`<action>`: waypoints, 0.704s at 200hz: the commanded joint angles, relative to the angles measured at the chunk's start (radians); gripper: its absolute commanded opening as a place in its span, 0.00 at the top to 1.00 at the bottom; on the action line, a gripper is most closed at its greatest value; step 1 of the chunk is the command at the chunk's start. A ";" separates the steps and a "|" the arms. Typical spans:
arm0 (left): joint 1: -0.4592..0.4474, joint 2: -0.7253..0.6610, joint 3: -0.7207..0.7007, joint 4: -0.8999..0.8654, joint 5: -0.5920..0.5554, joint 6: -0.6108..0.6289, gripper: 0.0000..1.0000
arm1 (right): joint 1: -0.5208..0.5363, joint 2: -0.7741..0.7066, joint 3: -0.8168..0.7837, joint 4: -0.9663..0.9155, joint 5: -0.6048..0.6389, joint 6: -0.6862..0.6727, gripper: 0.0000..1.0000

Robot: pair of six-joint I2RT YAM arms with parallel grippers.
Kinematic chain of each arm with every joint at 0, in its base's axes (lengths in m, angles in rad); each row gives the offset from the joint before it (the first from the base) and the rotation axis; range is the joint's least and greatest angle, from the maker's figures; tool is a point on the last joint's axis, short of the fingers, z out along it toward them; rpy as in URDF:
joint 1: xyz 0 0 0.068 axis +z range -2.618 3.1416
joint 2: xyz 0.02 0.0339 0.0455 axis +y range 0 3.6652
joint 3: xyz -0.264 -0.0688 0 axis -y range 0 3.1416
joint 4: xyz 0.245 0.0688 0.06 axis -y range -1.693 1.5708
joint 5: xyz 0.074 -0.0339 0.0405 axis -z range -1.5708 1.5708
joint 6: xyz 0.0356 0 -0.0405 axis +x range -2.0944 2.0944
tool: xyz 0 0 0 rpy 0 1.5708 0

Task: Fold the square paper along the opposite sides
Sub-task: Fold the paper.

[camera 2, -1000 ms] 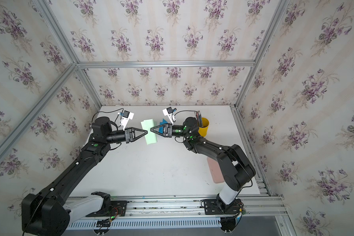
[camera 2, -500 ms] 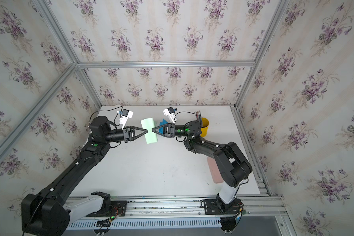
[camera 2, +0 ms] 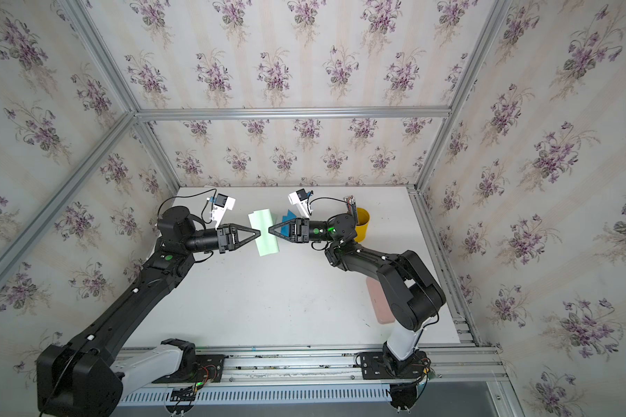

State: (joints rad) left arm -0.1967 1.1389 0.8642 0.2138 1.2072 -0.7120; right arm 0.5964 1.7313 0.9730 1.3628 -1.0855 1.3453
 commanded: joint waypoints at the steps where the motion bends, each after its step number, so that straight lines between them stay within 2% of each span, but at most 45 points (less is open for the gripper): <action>1: 0.000 -0.008 -0.004 0.065 0.015 -0.009 0.92 | 0.000 -0.007 0.006 -0.023 -0.006 -0.042 0.75; 89: 0.000 -0.008 -0.004 0.058 0.011 -0.014 0.84 | 0.001 -0.047 0.003 -0.182 0.008 -0.156 0.79; 141: 0.000 0.004 0.000 0.050 0.001 -0.009 0.84 | 0.006 -0.062 0.010 -0.252 0.024 -0.211 0.78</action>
State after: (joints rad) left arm -0.1967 1.1370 0.8600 0.2424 1.2072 -0.7216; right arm 0.5999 1.6775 0.9737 1.1408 -1.0756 1.1778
